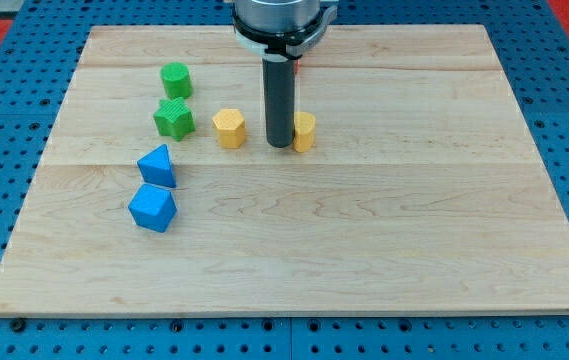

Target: Move the yellow heart towards the bottom right side of the board

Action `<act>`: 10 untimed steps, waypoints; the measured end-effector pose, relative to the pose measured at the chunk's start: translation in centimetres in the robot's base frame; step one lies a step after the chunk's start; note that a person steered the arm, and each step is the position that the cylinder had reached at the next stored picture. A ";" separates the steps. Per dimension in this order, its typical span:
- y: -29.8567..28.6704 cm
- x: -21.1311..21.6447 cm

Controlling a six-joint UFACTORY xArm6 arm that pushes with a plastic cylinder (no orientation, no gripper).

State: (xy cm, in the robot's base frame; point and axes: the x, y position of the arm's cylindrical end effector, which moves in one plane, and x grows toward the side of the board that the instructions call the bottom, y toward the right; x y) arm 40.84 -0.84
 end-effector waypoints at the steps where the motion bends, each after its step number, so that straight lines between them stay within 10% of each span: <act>1: 5.0 -0.3; 5: 10.1 2.5; 8: 2.7 -2.6; 10: 10.6 -1.2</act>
State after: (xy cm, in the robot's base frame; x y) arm 39.61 9.76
